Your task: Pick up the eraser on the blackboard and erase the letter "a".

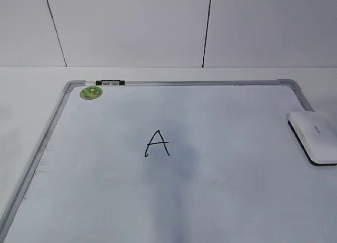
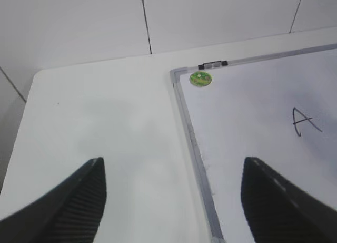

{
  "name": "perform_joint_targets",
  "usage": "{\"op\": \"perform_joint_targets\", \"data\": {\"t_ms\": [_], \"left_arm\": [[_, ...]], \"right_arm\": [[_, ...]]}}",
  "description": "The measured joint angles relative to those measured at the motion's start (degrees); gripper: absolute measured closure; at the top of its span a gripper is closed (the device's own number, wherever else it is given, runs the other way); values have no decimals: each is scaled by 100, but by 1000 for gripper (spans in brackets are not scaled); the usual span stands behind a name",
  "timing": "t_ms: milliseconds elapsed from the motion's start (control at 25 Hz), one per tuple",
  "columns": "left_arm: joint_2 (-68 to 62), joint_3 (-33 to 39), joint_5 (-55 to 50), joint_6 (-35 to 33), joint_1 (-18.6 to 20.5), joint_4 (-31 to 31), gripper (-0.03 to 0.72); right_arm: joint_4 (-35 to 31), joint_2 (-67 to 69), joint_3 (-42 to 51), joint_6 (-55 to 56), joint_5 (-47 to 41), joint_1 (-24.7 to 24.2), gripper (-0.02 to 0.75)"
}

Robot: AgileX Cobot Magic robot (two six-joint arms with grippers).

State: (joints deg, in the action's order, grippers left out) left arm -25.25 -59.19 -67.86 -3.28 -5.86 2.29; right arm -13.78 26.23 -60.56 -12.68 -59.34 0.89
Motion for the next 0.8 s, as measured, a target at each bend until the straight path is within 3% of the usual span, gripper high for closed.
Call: {"op": "perform_joint_targets", "data": {"t_ms": [440, 800], "left_arm": [[1330, 1633, -38, 256, 0, -173, 96], [2080, 1991, 44, 328, 0, -173, 102]], "right_arm": [[549, -973, 1588, 288, -494, 0, 145], [586, -1754, 2539, 330, -523, 0, 145]]}}
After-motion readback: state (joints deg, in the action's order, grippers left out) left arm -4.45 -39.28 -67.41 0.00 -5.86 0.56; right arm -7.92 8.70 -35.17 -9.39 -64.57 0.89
